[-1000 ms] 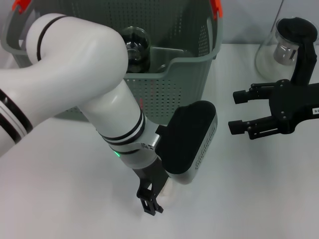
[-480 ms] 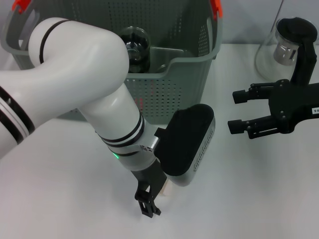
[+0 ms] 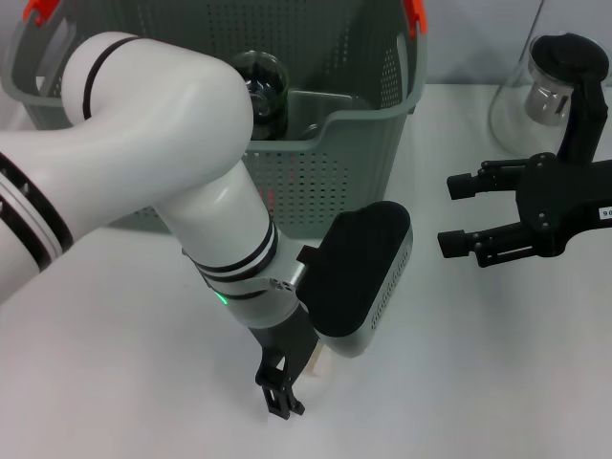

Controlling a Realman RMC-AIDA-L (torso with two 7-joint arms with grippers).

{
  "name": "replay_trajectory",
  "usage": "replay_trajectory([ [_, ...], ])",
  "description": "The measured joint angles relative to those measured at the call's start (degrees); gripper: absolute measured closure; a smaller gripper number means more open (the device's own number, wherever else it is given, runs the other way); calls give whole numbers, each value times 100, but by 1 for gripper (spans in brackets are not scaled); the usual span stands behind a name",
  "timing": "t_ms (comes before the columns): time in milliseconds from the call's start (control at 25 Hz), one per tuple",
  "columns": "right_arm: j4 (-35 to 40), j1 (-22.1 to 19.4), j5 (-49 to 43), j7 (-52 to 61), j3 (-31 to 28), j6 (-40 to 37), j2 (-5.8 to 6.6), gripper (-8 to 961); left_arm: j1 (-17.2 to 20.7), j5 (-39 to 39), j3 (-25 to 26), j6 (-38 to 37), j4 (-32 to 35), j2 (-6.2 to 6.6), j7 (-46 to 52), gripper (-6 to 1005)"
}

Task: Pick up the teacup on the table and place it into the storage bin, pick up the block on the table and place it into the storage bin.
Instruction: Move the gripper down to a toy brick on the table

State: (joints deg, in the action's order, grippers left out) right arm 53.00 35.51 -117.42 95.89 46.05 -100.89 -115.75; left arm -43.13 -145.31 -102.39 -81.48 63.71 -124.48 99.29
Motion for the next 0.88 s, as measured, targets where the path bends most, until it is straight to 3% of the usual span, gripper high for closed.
replay_trajectory([
  [880,0,-54,0,0,0,53,0,42,-160,-15,1,124,-167,-15,-23,163],
])
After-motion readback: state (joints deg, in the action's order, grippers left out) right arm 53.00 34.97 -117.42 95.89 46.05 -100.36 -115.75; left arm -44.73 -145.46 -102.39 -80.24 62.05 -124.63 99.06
